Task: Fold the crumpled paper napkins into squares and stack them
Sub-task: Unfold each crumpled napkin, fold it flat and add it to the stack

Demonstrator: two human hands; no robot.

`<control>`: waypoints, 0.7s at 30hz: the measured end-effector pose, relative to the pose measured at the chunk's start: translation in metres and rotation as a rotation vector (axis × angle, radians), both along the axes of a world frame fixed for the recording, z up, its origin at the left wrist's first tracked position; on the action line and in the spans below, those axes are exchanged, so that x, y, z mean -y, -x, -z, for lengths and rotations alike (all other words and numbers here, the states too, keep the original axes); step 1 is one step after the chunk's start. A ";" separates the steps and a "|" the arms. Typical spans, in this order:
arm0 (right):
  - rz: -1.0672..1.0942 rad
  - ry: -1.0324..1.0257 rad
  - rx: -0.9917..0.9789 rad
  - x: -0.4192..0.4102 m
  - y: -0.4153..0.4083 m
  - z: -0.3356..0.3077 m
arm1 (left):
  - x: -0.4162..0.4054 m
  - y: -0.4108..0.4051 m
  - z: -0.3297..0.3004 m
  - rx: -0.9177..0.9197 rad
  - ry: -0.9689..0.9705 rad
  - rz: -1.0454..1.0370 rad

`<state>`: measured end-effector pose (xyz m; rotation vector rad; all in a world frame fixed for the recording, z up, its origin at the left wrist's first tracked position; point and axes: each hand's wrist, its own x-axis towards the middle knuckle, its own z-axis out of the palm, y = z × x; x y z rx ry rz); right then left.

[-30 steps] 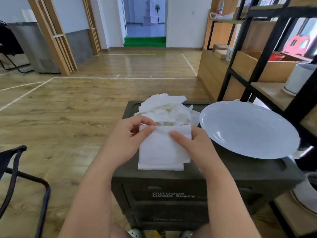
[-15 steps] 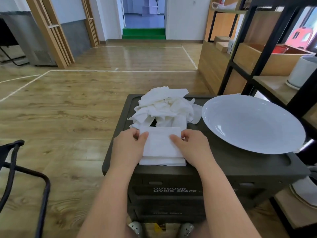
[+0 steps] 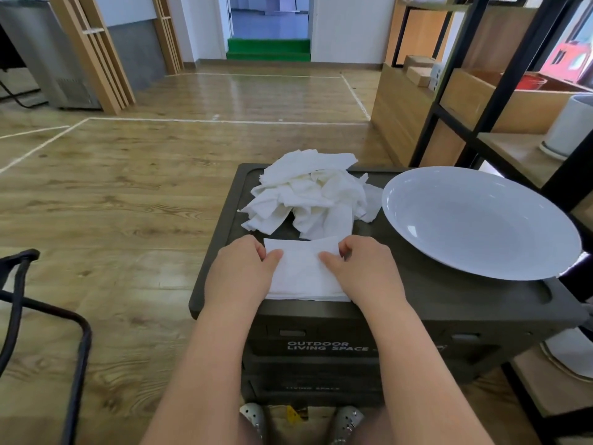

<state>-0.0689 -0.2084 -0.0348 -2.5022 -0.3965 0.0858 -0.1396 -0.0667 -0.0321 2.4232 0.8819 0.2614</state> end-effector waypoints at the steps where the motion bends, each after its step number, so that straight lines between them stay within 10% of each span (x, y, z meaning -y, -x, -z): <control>1: -0.003 0.009 0.002 -0.001 0.000 0.001 | 0.000 0.000 -0.001 -0.012 -0.003 -0.004; 21: 0.034 0.082 -0.051 -0.002 -0.002 0.007 | 0.008 0.003 -0.002 -0.002 -0.042 -0.112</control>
